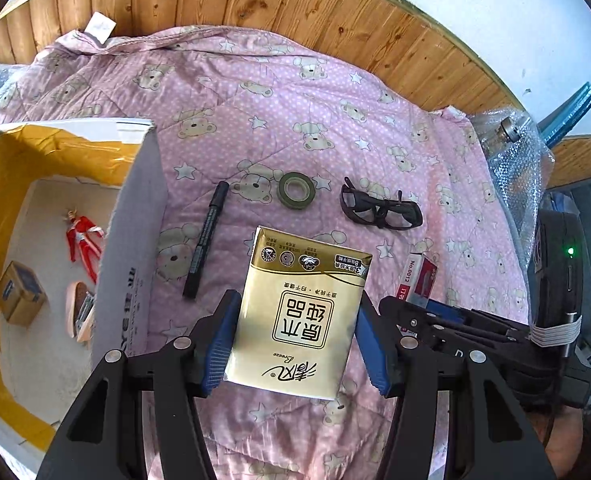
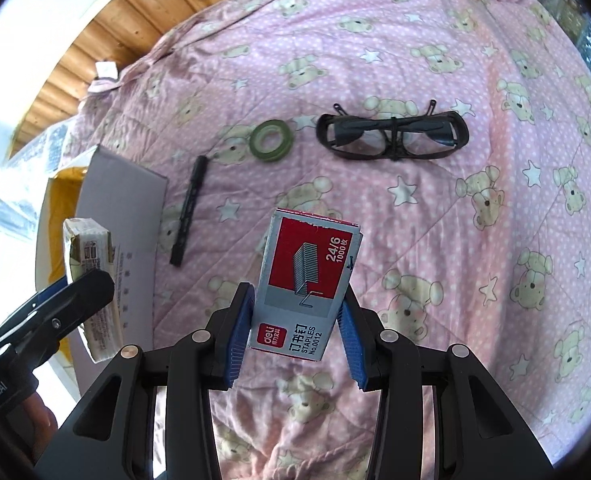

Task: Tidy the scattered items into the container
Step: 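Carry the tissue pack and staple box over the white box with both grippers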

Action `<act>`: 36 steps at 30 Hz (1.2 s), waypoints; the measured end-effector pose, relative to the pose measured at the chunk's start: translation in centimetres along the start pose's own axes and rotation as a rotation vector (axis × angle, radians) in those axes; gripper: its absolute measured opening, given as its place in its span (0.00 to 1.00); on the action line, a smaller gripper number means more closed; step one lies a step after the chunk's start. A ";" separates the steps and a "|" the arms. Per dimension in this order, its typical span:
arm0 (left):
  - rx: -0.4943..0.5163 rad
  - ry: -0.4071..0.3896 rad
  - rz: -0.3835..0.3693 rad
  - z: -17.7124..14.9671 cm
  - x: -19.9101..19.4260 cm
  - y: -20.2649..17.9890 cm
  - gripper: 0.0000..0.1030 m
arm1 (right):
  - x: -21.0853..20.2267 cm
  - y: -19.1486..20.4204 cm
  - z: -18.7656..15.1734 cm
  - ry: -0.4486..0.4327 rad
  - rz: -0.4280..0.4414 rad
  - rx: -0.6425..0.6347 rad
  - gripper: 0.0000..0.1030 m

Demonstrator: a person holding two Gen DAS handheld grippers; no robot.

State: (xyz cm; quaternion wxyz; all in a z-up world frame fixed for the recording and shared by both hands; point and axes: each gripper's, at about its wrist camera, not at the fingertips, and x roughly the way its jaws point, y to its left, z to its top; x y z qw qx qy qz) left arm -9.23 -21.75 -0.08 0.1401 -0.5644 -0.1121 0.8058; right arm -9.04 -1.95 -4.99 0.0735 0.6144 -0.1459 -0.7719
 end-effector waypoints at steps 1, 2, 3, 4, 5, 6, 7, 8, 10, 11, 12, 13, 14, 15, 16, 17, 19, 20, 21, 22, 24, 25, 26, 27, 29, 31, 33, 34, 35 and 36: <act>-0.005 -0.006 0.000 -0.2 -0.4 0.2 0.55 | -0.2 0.3 -0.3 -0.001 0.000 -0.008 0.42; -0.010 -0.014 -0.001 -0.4 -0.8 0.4 0.55 | -0.3 0.6 -0.5 0.000 0.002 -0.015 0.42; -0.015 -0.022 -0.001 -0.6 -1.2 0.6 0.55 | -0.5 0.9 -0.8 0.000 0.003 -0.022 0.42; -0.020 -0.030 0.000 -0.8 -1.6 0.8 0.55 | -0.6 1.2 -1.0 0.000 0.004 -0.030 0.42; -0.025 -0.037 -0.001 -1.0 -2.0 1.0 0.55 | -0.8 1.5 -1.2 0.000 0.006 -0.036 0.42; -0.030 -0.044 -0.002 -1.2 -2.3 1.2 0.55 | -1.0 1.8 -1.4 -0.001 0.010 -0.043 0.42; -0.036 -0.051 -0.002 -1.3 -2.7 1.4 0.55 | -1.2 2.1 -1.6 -0.003 0.010 -0.051 0.42; -0.041 -0.058 -0.004 -1.6 -3.2 1.6 0.55 | -1.3 2.5 -1.8 -0.004 0.011 -0.060 0.42; -0.052 -0.073 -0.007 -2.0 -4.1 2.0 0.55 | -1.7 3.2 -2.1 -0.008 0.012 -0.078 0.42; -0.056 -0.080 -0.009 -2.2 -4.5 2.2 0.55 | -1.8 3.6 -2.3 -0.009 0.013 -0.087 0.42; -0.061 -0.087 -0.011 -2.4 -4.9 2.5 0.55 | -2.0 4.0 -2.5 -0.010 0.014 -0.098 0.42; -0.068 -0.094 -0.013 -2.6 -5.2 2.8 0.55 | -2.2 4.4 -2.7 -0.011 0.015 -0.108 0.42; -0.074 -0.099 -0.015 -2.9 -5.5 3.0 0.55 | -2.3 4.8 -2.9 -0.011 0.016 -0.119 0.42; -0.081 -0.104 -0.017 -3.2 -5.9 3.3 0.55 | -2.4 5.2 -3.2 -0.011 0.016 -0.129 0.42; -0.088 -0.108 -0.019 -3.4 -6.1 3.6 0.55 | -2.5 5.6 -3.4 -0.010 0.016 -0.137 0.42; -0.095 -0.112 -0.020 -3.7 -6.3 3.9 0.55 | -2.5 5.9 -3.6 -0.009 0.017 -0.145 0.42; -0.109 -0.118 -0.022 -4.2 -6.8 4.5 0.55 | -2.7 6.7 -4.1 -0.006 0.017 -0.162 0.42; -0.116 -0.121 -0.024 -4.5 -7.0 4.7 0.55 | -2.7 7.0 -4.3 -0.004 0.018 -0.169 0.42; -0.124 -0.124 -0.024 -4.9 -7.2 5.0 0.55 | -2.8 7.3 -4.5 -0.003 0.018 -0.177 0.42; -0.130 -0.126 -0.025 -5.2 -7.4 5.3 0.55 | -2.9 7.7 -4.7 -0.002 0.019 -0.185 0.42; -0.144 -0.131 -0.025 -5.7 -7.9 5.8 0.55 | -3.0 8.4 -5.0 0.001 0.022 -0.200 0.42; -0.150 -0.135 -0.025 -6.0 -8.1 6.0 0.55 | -3.1 8.8 -5.2 0.002 0.022 -0.210 0.42; -0.156 -0.139 -0.028 -6.2 -8.3 6.3 0.55 | -3.1 9.2 -5.4 0.003 0.024 -0.218 0.42; -0.163 -0.143 -0.030 -6.4 -8.6 6.6 0.55 | -3.2 9.5 -5.5 0.004 0.025 -0.226 0.42; -0.177 -0.152 -0.033 -6.9 -9.0 7.1 0.55 | -3.3 10.3 -5.9 0.006 0.026 -0.243 0.42; -0.191 -0.159 -0.035 -7.3 -9.3 7.5 0.55 | -3.3 10.9 -6.1 0.011 0.025 -0.254 0.42; -0.205 -0.165 -0.037 -7.7 -9.7 8.0 0.55 | -3.4 11.5 -6.4 0.014 0.025 -0.266 0.42; -0.213 -0.168 -0.037 -7.9 -9.9 8.3 0.55 | -3.4 11.9 -6.5 0.015 0.025 -0.273 0.43; -0.221 -0.172 -0.036 -8.2 -10.1 8.6 0.55 | -3.4 12.2 -6.7 0.016 0.026 -0.281 0.42; -0.228 -0.176 -0.036 -8.4 -10.3 8.9 0.55 | -3.4 12.6 -6.8 0.018 0.028 -0.289 0.42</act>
